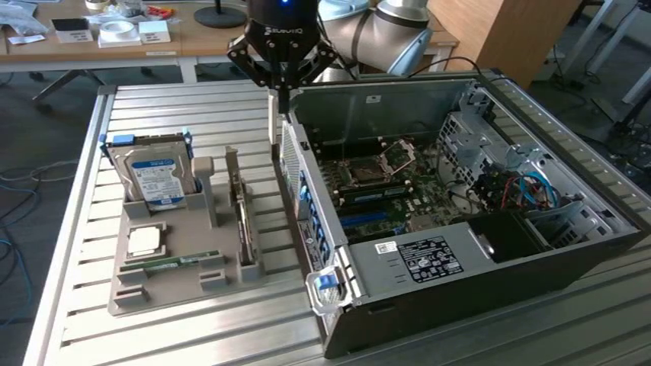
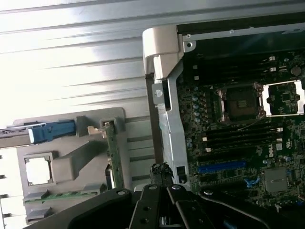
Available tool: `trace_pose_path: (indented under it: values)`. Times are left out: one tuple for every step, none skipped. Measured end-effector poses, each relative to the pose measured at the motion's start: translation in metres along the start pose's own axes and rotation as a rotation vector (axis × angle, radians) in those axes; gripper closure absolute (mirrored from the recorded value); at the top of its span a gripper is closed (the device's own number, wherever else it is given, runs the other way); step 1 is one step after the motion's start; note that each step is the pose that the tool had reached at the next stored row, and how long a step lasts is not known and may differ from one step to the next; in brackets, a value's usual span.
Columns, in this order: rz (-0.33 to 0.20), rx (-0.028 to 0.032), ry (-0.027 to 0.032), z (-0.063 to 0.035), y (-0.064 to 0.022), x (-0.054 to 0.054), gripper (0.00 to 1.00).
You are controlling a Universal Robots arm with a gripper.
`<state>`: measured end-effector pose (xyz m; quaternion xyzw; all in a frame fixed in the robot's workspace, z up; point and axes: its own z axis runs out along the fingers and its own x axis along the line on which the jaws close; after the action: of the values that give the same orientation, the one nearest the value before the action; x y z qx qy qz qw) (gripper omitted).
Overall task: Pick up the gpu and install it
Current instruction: 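Reach for the gpu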
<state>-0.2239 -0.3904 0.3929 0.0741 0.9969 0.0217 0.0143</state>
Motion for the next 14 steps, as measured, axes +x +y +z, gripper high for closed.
trace_pose_path:
  values:
    - [0.003,0.0001,-0.0001,0.0,-0.0002,0.002,0.89]
    - [0.007,0.0002,-0.0003,-0.0001,-0.0004,0.005,0.89]
    - [0.011,0.0002,-0.0005,-0.0001,-0.0006,0.007,0.89]
    - [0.014,0.0003,-0.0007,-0.0001,-0.0008,0.009,0.89]
    - [0.018,0.0005,-0.0008,-0.0002,-0.001,0.012,0.89]
    - [0.021,0.0006,-0.001,-0.0002,-0.0012,0.014,0.89]
    - [0.025,0.0007,-0.0011,-0.0003,-0.0015,0.017,0.89]
    - [0.028,0.0007,-0.0012,-0.0003,-0.0016,0.019,0.89]
    - [0.032,0.0008,-0.0014,-0.0003,-0.0018,0.021,0.89]
    - [0.035,0.0009,-0.0016,-0.0003,-0.002,0.023,0.89]
    - [0.039,0.001,-0.0018,-0.0004,-0.0022,0.025,0.89]
    - [0.042,0.001,-0.0019,-0.0004,-0.0025,0.027,0.89]
    - [0.045,0.0011,-0.002,-0.0005,-0.0027,0.03,0.89]
    - [0.047,0.0012,-0.0021,-0.0005,-0.003,0.032,0.89]
